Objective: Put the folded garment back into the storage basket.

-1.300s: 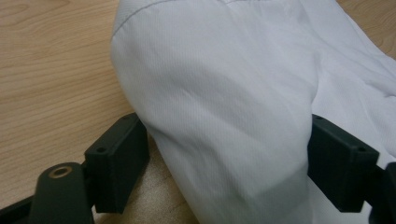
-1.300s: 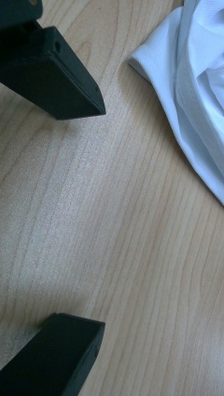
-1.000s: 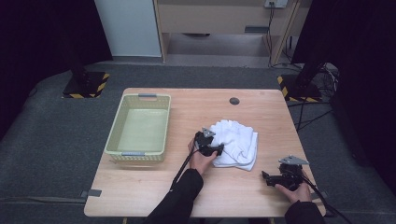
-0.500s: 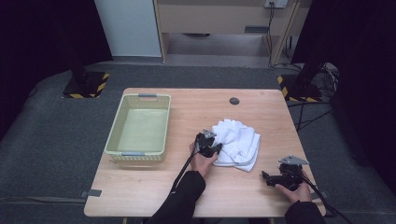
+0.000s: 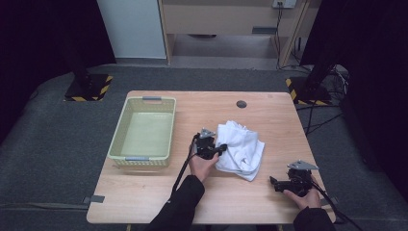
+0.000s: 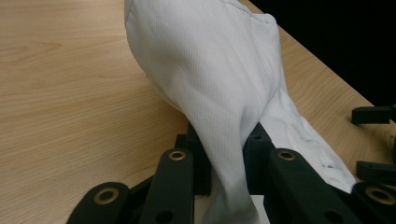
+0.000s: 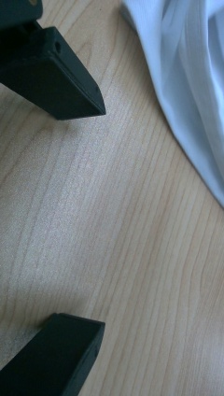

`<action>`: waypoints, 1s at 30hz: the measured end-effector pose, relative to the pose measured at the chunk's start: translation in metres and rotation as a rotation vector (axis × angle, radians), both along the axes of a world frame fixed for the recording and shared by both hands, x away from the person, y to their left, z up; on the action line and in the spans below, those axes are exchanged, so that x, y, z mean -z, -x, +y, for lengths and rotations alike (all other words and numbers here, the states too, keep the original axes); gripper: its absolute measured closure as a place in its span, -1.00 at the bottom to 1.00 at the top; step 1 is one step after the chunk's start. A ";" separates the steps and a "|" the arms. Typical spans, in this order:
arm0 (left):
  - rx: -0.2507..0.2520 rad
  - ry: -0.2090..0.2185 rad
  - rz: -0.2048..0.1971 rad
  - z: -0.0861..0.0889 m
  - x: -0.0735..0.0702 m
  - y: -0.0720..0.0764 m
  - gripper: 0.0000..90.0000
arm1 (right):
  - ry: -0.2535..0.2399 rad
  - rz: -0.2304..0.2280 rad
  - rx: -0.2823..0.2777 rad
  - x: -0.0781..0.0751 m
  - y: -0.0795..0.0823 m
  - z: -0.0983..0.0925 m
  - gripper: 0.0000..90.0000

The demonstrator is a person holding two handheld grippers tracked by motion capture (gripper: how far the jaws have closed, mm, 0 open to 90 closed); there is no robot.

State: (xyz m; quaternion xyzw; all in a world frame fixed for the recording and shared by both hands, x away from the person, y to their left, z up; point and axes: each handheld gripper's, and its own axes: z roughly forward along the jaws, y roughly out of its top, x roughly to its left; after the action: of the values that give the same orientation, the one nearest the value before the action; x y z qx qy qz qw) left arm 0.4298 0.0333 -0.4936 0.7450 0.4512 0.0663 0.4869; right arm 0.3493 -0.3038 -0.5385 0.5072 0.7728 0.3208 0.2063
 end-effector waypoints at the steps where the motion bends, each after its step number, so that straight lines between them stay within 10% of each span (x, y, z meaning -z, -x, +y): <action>1: 0.006 -0.001 -0.007 0.003 -0.005 0.002 0.73 | 0.000 0.000 0.000 0.000 0.000 0.000 -0.99; 15: 0.007 0.025 -0.047 0.065 -0.054 0.033 0.74 | 0.000 0.000 0.000 0.000 0.000 0.000 -0.99; 30: -0.049 0.073 -0.090 0.111 -0.065 0.053 0.73 | 0.000 0.000 0.001 0.000 0.000 0.000 -0.99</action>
State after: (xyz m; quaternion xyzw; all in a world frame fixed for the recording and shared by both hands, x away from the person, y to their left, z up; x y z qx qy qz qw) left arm 0.3771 0.1444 -0.4285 0.7118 0.4490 0.0951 0.5317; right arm 0.3493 -0.3037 -0.5385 0.5075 0.7726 0.3208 0.2064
